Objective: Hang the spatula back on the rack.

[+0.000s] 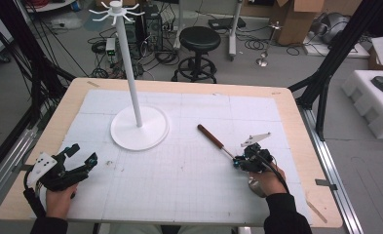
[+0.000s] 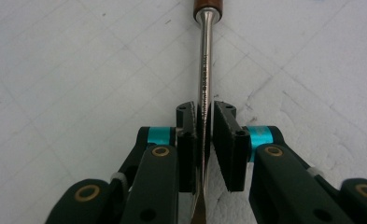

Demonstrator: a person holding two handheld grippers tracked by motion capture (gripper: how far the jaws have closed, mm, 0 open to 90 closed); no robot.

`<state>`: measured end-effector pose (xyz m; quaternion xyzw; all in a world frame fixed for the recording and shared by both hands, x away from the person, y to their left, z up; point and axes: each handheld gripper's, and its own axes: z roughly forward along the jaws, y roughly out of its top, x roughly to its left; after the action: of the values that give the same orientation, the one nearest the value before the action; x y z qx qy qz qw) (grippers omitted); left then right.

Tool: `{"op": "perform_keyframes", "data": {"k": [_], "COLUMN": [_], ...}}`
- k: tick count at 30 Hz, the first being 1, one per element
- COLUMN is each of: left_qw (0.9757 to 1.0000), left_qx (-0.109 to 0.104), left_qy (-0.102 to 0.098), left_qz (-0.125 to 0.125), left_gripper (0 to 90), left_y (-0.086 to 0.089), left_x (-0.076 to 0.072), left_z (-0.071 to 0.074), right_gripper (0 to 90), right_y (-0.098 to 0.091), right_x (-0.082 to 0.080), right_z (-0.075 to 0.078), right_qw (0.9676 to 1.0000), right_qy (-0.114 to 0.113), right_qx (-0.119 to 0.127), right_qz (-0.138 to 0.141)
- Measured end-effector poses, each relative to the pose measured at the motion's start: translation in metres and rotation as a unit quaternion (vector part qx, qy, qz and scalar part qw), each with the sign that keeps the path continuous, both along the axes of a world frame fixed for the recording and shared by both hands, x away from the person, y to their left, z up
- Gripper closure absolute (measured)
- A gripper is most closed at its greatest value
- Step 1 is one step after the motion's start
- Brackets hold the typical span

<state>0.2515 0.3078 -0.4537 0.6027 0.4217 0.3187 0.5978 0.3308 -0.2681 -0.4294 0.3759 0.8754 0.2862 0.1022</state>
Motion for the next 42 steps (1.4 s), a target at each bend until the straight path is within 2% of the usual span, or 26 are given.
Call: {"op": "perform_keyframes", "data": {"k": [6,9,12,15,19,22,23,24,26,28,32,34,37,40,42], "left_qw": [1.0,1.0,1.0,1.0,1.0,0.9997,0.9995,0.9989,0.9976,0.9966,0.9965,0.9954,0.9924,0.9856,0.9805], "left_qx": [0.001,0.001,-0.001,0.0,-0.005,-0.01,-0.015,-0.033,-0.06,-0.076,-0.065,-0.071,-0.083,-0.096,-0.102], "left_qy": [0.0,0.001,0.001,0.0,0.004,0.01,0.019,0.03,0.034,0.03,0.031,0.027,0.023,0.021,0.028], "left_qz": [0.0,0.0,0.001,0.0,0.007,0.018,0.02,0.018,0.009,-0.007,-0.044,-0.06,-0.088,-0.138,-0.166], "left_gripper": [20.6,20.6,20.6,20.6,19.8,19.4,19.4,19.4,19.4,20.1,22.5,20.8,15.8,15.8,16.3], "left_y": [0.0,0.0,0.0,0.0,0.001,0.001,0.001,0.002,0.002,-0.001,-0.017,-0.03,-0.048,-0.064,-0.075], "left_x": [0.0,0.0,0.0,0.0,0.001,0.001,0.0,0.0,-0.002,-0.004,-0.008,-0.009,-0.009,-0.007,-0.005], "left_z": [0.0,0.0,0.0,0.0,0.0,0.001,0.001,0.003,0.008,0.016,0.035,0.044,0.062,0.083,0.097], "right_gripper": [83.8,84.3,84.4,84.5,84.7,84.7,84.7,84.7,84.7,84.7,84.7,84.7,84.7,84.7,84.7], "right_y": [0.002,0.003,0.001,0.0,-0.003,-0.005,-0.006,-0.006,-0.005,-0.003,0.005,0.012,0.023,0.034,0.043], "right_x": [0.001,0.0,0.0,0.0,-0.004,-0.008,-0.01,-0.012,-0.016,-0.019,-0.028,-0.032,-0.037,-0.042,-0.046], "right_z": [0.001,0.001,0.001,0.002,0.01,0.017,0.019,0.022,0.026,0.03,0.039,0.043,0.047,0.05,0.054], "right_qw": [1.0,0.9999,1.0,1.0,0.999,0.9965,0.9953,0.9941,0.9915,0.9886,0.9816,0.977,0.9732,0.9699,0.9662], "right_qy": [0.003,-0.004,0.001,-0.004,-0.014,-0.028,-0.031,-0.036,-0.043,-0.05,-0.072,-0.08,-0.087,-0.092,-0.099], "right_qx": [-0.006,-0.012,-0.004,0.002,0.043,0.079,0.092,0.102,0.122,0.14,0.172,0.191,0.2,0.206,0.213], "right_qz": [0.001,0.006,0.004,0.005,0.002,0.002,0.002,0.006,0.014,0.022,0.04,0.053,0.072,0.091,0.106]}}
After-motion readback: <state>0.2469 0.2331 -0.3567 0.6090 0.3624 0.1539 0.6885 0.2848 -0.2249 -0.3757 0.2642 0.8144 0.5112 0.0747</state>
